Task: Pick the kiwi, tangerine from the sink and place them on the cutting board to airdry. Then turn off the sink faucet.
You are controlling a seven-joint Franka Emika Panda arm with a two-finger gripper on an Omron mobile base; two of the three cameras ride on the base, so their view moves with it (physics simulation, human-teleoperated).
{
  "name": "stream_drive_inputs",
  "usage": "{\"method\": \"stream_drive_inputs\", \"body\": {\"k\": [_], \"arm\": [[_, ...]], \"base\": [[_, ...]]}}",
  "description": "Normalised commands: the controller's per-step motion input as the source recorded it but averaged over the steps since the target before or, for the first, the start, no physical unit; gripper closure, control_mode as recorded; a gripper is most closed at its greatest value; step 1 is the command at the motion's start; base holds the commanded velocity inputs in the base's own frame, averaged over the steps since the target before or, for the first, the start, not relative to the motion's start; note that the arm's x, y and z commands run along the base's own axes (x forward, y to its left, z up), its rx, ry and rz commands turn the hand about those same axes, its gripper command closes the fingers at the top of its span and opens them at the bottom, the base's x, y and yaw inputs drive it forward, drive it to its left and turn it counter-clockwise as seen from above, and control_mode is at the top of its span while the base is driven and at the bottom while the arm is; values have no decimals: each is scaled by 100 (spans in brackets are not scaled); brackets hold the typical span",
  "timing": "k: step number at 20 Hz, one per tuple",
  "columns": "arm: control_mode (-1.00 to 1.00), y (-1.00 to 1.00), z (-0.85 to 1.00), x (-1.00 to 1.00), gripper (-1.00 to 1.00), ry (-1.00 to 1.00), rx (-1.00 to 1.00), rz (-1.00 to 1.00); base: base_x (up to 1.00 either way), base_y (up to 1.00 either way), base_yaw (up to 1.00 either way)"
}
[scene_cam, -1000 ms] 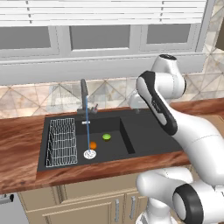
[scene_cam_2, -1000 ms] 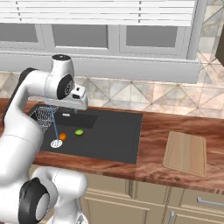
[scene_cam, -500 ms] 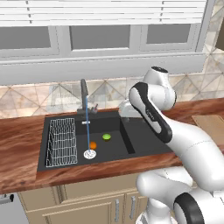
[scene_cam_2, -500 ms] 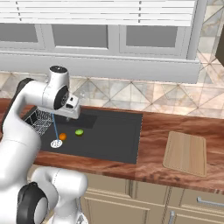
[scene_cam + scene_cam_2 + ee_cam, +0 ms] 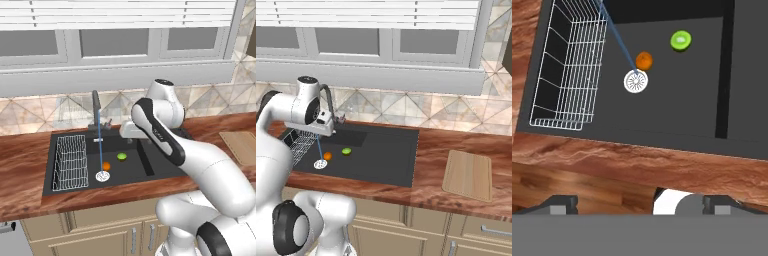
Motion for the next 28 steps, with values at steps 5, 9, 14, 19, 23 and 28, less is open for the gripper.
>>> {"method": "stream_drive_inputs", "body": {"k": [5,9,14,19,23,28], "arm": [[-100,49,-6,1,-100,6,0,0],[-100,40,-23,2,-100,7,0,0],[-100,22,-45,3,-100,6,0,0],[-100,1,-41,0,-100,0,0,0],[-100,-14,-5,0,-100,0,1,4],[-100,-7,0,2,-100,-2,1,9]], "base": [[0,0,0],[0,0,0],[0,0,0],[0,0,0],[0,0,0],[0,0,0]]}}
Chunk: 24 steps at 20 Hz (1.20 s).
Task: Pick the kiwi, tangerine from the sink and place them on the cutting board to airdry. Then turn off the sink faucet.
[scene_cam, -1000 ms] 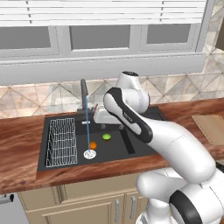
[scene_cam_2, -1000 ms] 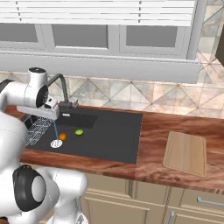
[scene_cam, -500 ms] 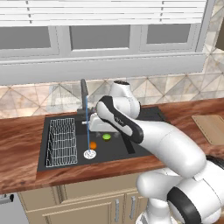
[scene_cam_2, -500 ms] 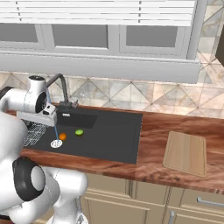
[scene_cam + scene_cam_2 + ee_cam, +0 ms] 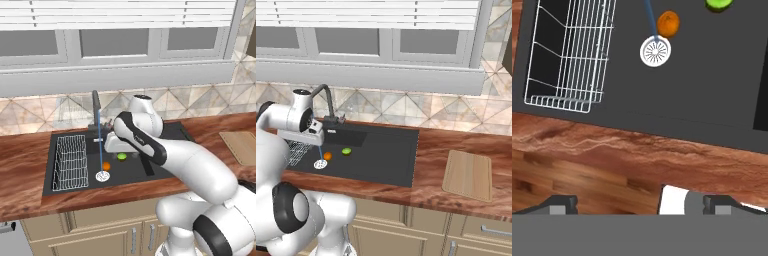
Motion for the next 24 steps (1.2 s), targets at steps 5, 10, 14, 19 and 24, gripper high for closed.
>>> {"method": "stream_drive_inputs", "body": {"k": [5,10,14,19,24], "arm": [[-100,0,-2,4,-100,-6,0,9],[-100,0,-10,8,-100,-10,-1,8],[-100,-2,-12,10,-100,-8,-1,1],[-100,-1,-14,20,-100,-6,0,-1],[-100,-2,-1,34,-100,2,3,-6]], "base": [[0,0,0],[0,0,0],[0,0,0],[0,0,0],[0,0,0]]}}
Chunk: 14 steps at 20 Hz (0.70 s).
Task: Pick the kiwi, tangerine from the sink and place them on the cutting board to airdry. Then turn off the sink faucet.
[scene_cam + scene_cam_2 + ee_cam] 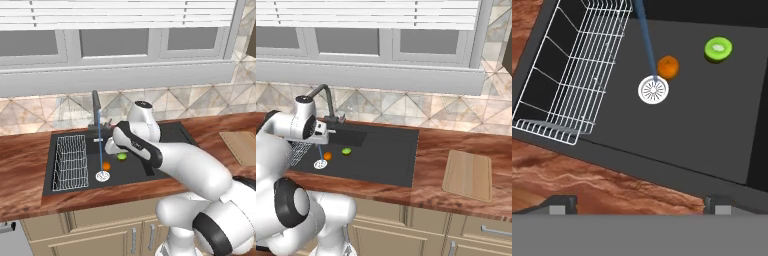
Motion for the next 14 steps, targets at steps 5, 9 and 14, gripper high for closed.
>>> {"method": "stream_drive_inputs", "body": {"k": [5,9,14], "arm": [[-100,0,-4,41,-100,3,1,-10],[-100,0,-10,38,-100,3,0,-10],[-100,0,-34,29,-100,1,0,-7]], "base": [[0,0,0],[0,0,0],[0,0,0]]}}
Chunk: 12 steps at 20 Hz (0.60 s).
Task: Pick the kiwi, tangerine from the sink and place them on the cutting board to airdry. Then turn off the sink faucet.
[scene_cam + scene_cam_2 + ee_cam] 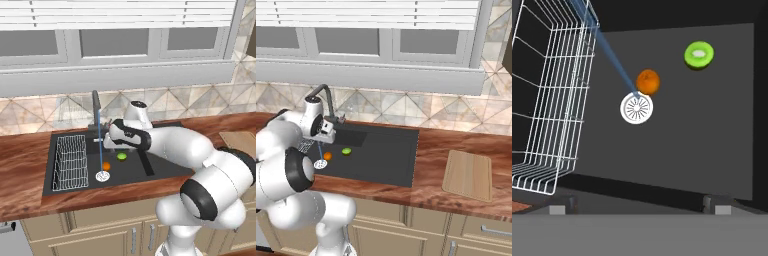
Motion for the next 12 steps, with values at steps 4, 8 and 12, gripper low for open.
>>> {"method": "stream_drive_inputs", "body": {"k": [4,8,12], "arm": [[-100,0,-34,21,-100,0,0,-8],[-100,0,-41,19,-100,0,-1,-4],[-100,3,-33,9,-100,0,-1,-2]], "base": [[0,0,0],[0,0,0],[0,0,0]]}}
